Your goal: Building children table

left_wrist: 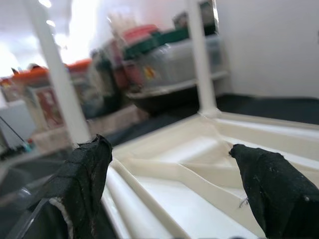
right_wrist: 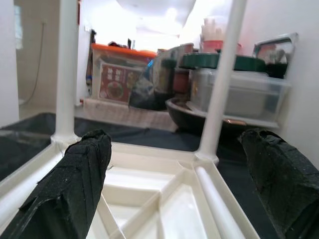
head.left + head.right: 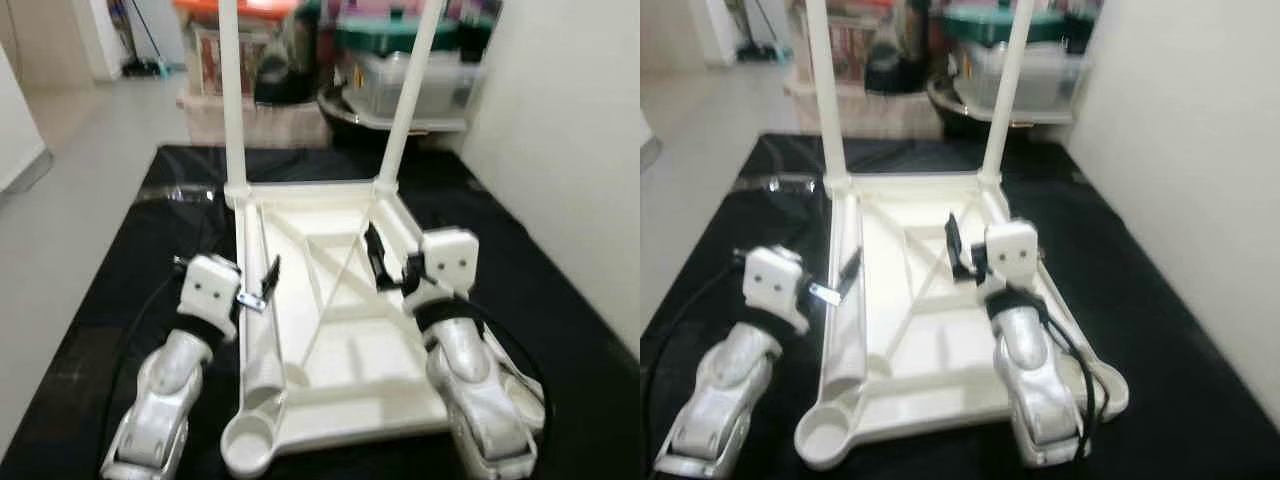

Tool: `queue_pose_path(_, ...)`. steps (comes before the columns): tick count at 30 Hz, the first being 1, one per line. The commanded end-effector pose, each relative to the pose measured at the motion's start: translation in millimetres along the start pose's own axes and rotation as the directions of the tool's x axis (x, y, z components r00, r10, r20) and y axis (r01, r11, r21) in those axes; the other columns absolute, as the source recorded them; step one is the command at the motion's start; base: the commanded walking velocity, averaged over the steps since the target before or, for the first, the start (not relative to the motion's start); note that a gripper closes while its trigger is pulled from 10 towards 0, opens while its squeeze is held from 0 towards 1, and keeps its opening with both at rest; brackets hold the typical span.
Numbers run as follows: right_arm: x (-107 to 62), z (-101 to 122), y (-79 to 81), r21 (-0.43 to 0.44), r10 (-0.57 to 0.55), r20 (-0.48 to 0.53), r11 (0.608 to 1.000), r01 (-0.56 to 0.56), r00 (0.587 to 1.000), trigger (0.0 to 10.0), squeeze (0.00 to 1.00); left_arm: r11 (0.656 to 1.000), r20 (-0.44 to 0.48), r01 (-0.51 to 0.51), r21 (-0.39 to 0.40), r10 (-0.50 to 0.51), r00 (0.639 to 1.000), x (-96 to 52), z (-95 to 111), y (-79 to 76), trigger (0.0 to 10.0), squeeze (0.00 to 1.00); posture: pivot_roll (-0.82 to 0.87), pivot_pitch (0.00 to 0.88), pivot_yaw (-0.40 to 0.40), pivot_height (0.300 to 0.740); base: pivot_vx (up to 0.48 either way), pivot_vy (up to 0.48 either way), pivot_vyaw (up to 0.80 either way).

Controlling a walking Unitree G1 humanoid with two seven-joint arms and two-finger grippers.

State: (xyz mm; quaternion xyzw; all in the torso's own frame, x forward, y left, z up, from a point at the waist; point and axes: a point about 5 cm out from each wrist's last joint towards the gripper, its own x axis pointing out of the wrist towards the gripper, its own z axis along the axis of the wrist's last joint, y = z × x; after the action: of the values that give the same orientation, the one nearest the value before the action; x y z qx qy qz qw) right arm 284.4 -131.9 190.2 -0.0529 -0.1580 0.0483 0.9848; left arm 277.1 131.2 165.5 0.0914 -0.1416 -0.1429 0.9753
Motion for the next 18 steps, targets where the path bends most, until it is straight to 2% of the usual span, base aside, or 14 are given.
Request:
queue_pose_path(1,1.3,-0.1,0.1,-0.011,0.003,-0.001,1.0,-0.003,1.0,10.0,0.0,1.0,-0.004,0.002,0.011,-0.002,1.0,0.2,1.1,-1.0,10.0,0.0,0.09,0.0,-0.073,0.74,0.0,0.0,0.0)
queue_pose_path(6,2.5,-1.1,0.9,-0.007,0.017,-0.009,1.0,-0.017,1.0,10.0,0.0,1.0,-0.008,-0.013,0.006,0.013,1.0,-0.2,0.5,0.0,10.0,0.0,0.09,0.0,-0.075,0.74,0.0,0.0,0.0)
queue_pose_path(8,1.7,-3.6,4.7,-0.011,0.058,-0.029,0.998,-0.058,0.998,10.0,0.0,1.0,-0.016,-0.024,0.004,0.024,1.0,-1.4,0.1,0.2,10.0,0.0,0.09,0.0,-0.077,0.74,0.0,0.0,0.0)
queue_pose_path(18,1.3,-6.3,6.3,-0.026,0.094,-0.044,0.995,-0.096,0.995,10.0,0.0,1.0,-0.015,-0.01,0.016,0.011,1.0,0.2,0.1,-2.5,10.0,0.0,0.08,0.0,-0.078,0.74,0.0,0.0,0.0)
